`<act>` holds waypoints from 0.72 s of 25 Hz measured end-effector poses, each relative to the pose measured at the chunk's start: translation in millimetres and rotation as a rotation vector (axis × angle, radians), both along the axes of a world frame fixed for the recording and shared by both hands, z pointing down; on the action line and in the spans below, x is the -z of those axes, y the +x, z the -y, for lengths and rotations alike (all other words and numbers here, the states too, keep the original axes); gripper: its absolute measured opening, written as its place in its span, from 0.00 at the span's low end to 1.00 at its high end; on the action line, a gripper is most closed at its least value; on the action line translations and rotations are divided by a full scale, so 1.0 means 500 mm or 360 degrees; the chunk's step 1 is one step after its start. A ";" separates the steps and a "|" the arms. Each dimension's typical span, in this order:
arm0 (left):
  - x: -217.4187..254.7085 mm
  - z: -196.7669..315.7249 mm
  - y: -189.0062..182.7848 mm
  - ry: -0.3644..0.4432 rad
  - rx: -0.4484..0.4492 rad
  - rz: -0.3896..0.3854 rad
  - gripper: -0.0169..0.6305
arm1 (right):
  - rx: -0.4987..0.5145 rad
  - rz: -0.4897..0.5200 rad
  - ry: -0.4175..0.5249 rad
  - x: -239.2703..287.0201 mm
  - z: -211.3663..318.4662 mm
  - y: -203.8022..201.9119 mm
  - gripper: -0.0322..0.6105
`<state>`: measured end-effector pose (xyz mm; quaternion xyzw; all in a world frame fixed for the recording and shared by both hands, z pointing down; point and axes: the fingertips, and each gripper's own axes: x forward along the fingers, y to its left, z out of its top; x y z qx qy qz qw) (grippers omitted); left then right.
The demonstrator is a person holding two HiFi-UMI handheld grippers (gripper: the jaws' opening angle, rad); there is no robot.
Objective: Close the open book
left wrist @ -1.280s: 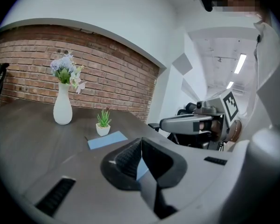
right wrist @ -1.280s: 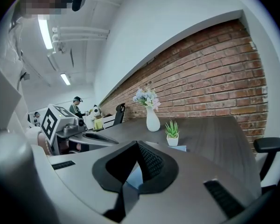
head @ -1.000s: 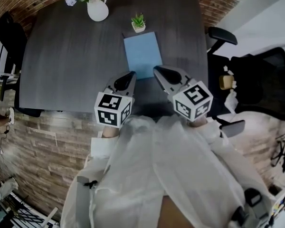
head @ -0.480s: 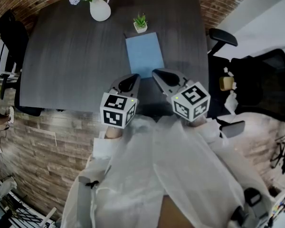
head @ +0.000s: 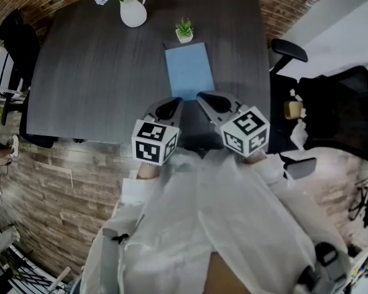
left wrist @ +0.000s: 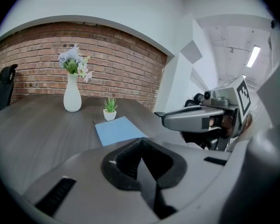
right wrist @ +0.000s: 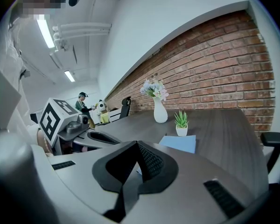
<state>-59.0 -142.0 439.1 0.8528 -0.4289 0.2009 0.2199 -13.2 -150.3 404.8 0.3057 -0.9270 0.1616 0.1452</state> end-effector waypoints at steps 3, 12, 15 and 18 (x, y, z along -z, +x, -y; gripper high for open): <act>0.000 -0.007 0.003 -0.0008 -0.0011 -0.0005 0.03 | -0.0017 0.0002 -0.0027 -0.009 -0.002 0.004 0.06; 0.002 -0.014 0.012 -0.0010 -0.0029 0.0001 0.03 | 0.0000 0.0009 -0.0046 -0.013 -0.011 0.003 0.06; 0.003 -0.015 0.015 -0.0021 -0.0027 -0.0020 0.03 | -0.0003 0.0017 -0.0082 -0.022 -0.015 0.008 0.06; 0.002 -0.017 0.018 -0.0030 -0.0033 -0.0020 0.03 | -0.0011 0.0032 -0.0106 -0.026 -0.019 0.014 0.06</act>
